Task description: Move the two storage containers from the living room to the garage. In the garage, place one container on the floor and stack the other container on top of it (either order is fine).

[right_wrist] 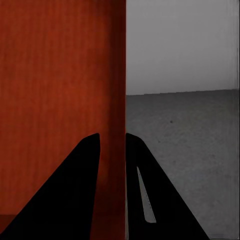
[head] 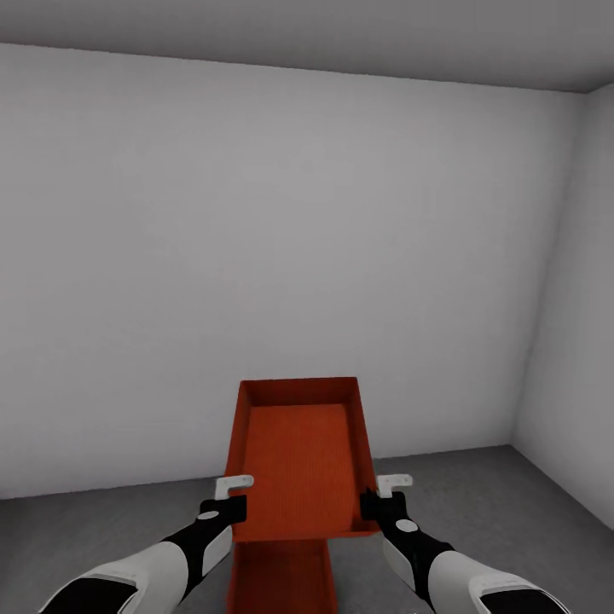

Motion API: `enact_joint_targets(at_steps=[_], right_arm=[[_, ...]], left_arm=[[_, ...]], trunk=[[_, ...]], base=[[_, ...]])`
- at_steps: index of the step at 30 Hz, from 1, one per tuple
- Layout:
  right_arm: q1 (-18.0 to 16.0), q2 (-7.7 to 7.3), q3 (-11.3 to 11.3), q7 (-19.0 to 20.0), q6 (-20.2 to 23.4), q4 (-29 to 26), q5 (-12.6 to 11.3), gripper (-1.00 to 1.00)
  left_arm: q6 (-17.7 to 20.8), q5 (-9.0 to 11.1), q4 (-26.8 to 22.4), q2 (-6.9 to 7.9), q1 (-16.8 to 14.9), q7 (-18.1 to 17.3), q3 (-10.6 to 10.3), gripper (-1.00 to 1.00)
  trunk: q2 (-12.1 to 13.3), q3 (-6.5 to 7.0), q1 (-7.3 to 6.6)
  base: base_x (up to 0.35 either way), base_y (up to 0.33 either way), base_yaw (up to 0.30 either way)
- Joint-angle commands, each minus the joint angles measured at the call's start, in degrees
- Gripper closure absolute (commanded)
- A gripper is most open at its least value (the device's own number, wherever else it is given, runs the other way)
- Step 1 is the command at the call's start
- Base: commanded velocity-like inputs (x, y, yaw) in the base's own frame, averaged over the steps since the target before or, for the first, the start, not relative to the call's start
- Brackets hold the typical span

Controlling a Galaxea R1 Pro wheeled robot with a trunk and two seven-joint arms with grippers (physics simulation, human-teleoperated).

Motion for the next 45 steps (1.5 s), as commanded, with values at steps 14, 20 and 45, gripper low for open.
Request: enact_joint_targets(at_steps=[14,20,45], right_arm=[[-0.10,0.07,-3.95,-0.27,-0.94,-0.16,1.16,1.00],[-0.10,0.11,-3.94,-0.27,-0.98,-0.16,1.11,1.00],[-0.10,0.13,-3.96,-0.36,-0.90,-0.16,1.02,1.00]], left_arm=[[-0.27,0.99,0.18,0.63,-0.02,0.42,2.08,1.00],[-0.27,0.99,0.18,0.63,-0.02,0.42,2.09,1.00],[-0.27,0.99,0.18,0.63,-0.02,0.42,2.10,1.00]], trunk=[[-0.07,-0.09,0.01],[-0.07,-0.09,0.01],[-0.07,-0.68,0.01]], base=[[0.000,0.000,-0.036],[0.000,0.000,0.000],[0.000,0.000,0.025]])
